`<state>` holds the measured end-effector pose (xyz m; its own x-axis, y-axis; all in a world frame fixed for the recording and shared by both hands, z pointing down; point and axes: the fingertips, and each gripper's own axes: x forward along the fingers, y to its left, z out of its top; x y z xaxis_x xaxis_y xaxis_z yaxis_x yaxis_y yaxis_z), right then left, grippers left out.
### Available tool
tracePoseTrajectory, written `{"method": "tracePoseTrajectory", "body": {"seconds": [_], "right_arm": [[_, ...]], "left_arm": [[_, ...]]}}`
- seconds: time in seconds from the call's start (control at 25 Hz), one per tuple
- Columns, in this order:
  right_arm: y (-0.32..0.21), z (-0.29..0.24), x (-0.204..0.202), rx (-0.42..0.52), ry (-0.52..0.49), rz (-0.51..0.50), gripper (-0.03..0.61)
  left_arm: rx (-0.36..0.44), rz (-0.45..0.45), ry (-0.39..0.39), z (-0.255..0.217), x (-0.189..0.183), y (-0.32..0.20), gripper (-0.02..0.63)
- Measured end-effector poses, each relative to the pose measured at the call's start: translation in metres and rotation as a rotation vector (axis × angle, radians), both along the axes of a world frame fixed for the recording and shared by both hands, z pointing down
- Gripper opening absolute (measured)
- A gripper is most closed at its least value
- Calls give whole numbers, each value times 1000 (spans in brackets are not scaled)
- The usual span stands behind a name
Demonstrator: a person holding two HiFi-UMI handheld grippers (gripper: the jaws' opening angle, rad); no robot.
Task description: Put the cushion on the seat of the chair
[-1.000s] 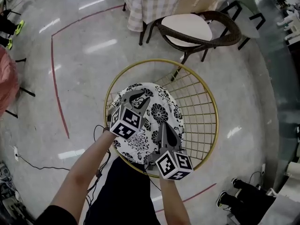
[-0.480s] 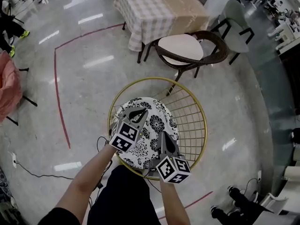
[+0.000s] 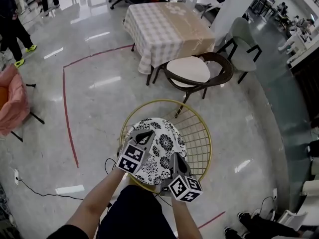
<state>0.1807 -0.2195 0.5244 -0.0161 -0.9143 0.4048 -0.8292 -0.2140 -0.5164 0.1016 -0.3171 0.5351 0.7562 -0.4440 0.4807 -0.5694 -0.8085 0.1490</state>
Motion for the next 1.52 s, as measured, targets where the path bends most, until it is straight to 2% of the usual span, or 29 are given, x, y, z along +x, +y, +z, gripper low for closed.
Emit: {"method": "tracePoseTrajectory", "body": {"seconds": [0.32, 0.64, 0.84, 1.16, 1.36, 1.52], "right_arm": [[1, -47, -1, 78, 14, 14, 3], [23, -91, 5, 150, 75, 17, 3], [37, -112, 6, 203, 73, 30, 2], [46, -127, 7, 246, 94, 38, 2], [53, -131, 14, 251, 111, 51, 1], [63, -124, 12, 238, 119, 54, 0]], "left_arm": [[-43, 6, 99, -53, 0, 20, 18], [-11, 63, 203, -105, 3, 51, 20], [14, 56, 215, -124, -5, 66, 20], [-12, 11, 227, -131, -26, 96, 18], [-9, -36, 232, -129, -31, 108, 19], [-6, -24, 211, -121, -32, 119, 20]]}}
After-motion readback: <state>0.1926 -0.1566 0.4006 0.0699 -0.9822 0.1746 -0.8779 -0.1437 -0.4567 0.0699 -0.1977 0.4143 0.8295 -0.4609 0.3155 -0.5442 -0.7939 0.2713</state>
